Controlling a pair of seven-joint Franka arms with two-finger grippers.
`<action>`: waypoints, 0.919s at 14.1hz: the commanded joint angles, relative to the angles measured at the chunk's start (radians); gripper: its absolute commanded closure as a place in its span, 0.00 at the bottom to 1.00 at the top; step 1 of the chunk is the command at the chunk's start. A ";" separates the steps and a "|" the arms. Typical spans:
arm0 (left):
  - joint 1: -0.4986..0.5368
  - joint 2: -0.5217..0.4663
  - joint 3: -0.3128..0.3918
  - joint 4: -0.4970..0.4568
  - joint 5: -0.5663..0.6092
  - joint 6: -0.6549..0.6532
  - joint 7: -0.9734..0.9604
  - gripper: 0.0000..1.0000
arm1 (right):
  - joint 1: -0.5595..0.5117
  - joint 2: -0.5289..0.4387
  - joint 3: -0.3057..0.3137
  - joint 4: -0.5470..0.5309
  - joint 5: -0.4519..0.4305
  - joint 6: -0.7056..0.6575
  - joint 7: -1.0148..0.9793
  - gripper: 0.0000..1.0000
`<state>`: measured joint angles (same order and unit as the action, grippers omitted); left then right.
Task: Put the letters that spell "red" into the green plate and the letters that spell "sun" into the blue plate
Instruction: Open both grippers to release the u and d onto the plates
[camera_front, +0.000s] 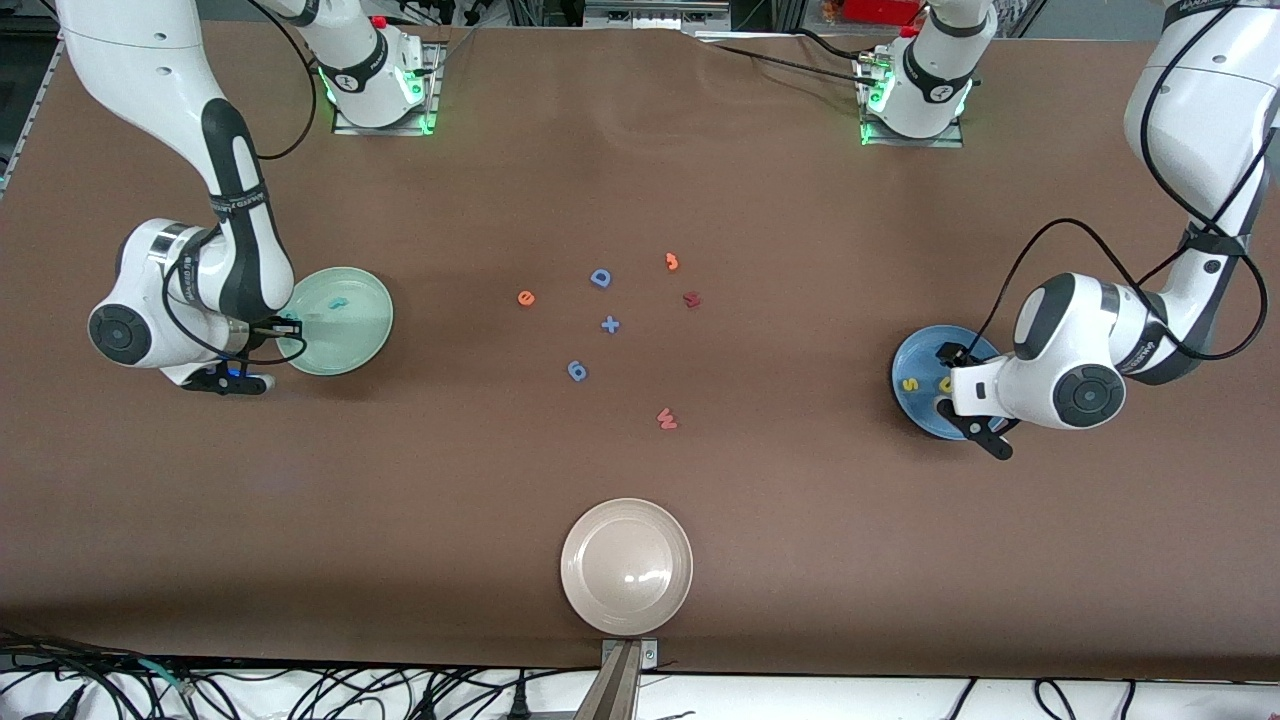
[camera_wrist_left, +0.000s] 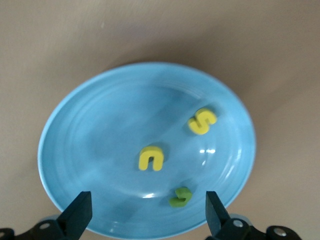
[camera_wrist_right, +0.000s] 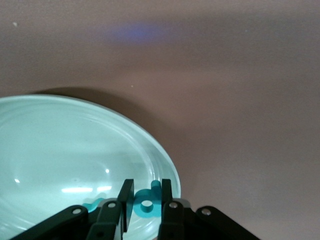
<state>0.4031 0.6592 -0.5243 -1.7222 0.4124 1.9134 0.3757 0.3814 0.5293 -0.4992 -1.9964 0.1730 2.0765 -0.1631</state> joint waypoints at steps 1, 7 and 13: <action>0.005 -0.044 -0.049 0.006 0.014 -0.031 0.002 0.00 | 0.007 0.001 0.004 -0.010 0.034 0.011 -0.016 0.87; -0.001 -0.098 -0.102 0.058 -0.095 -0.103 -0.008 0.00 | 0.005 0.024 0.010 -0.010 0.060 0.011 -0.018 0.64; -0.004 -0.096 -0.109 0.078 -0.090 -0.108 -0.047 0.00 | 0.023 -0.015 0.011 0.007 0.062 -0.051 0.016 0.02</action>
<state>0.4022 0.5687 -0.6312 -1.6699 0.3371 1.8264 0.3509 0.3902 0.5518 -0.4871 -1.9975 0.2170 2.0702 -0.1611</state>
